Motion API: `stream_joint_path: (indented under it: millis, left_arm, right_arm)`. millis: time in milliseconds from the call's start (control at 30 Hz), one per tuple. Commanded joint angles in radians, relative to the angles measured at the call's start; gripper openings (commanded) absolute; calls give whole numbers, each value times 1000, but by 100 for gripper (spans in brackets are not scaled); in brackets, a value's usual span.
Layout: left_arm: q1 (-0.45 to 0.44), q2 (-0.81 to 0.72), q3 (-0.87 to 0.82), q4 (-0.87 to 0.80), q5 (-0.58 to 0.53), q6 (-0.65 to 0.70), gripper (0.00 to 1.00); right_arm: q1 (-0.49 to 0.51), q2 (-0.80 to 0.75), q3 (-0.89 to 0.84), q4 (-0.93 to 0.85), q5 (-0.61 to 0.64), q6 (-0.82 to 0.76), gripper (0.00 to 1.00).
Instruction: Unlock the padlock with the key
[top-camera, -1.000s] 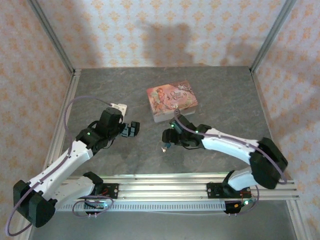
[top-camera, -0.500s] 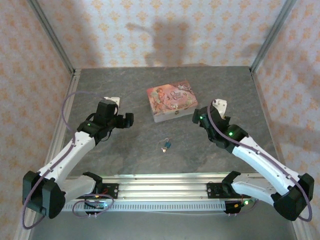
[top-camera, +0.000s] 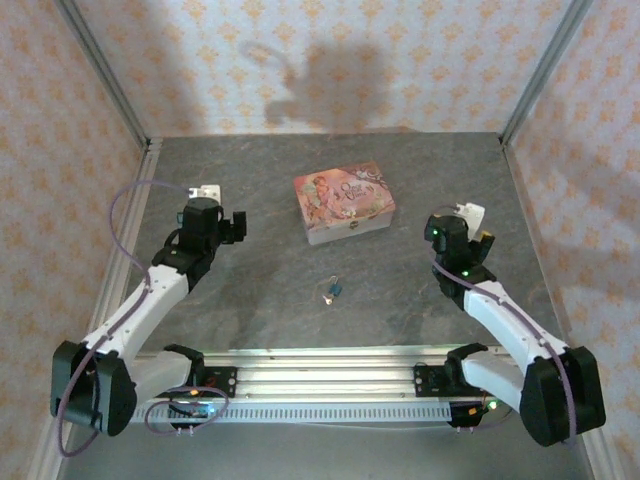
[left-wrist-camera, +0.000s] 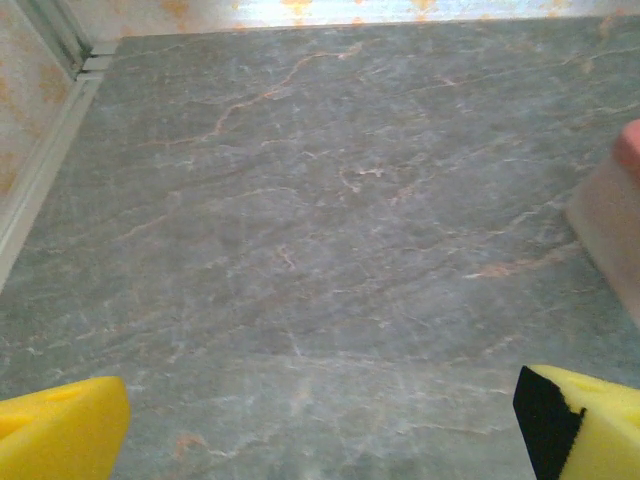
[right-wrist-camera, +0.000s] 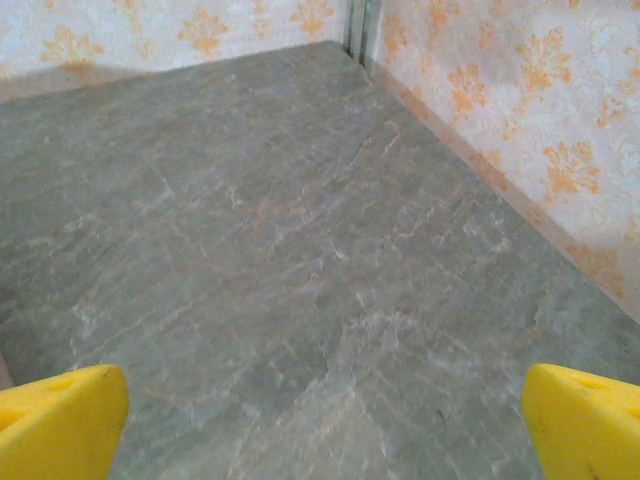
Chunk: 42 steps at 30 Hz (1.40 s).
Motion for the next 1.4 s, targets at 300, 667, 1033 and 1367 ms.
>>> stream_joint_path:
  millis: [300,667,1033,1367]
  left_arm:
    - [79,11,-290,486,26,129,100]
    - [104,199,-359,807,85,130,100]
    - [156,382,-308,882,69,81,100]
    - [156,381,-308,880,67,82,100]
  right_arm:
    - [-137,248,-235,733,-191,-102,100]
    - [-162,476,-138,766,-187,-106,99]
    - [-173,493,-125,767,-177,-94,100]
    - [-173,492,-125,765,-178,-93,100]
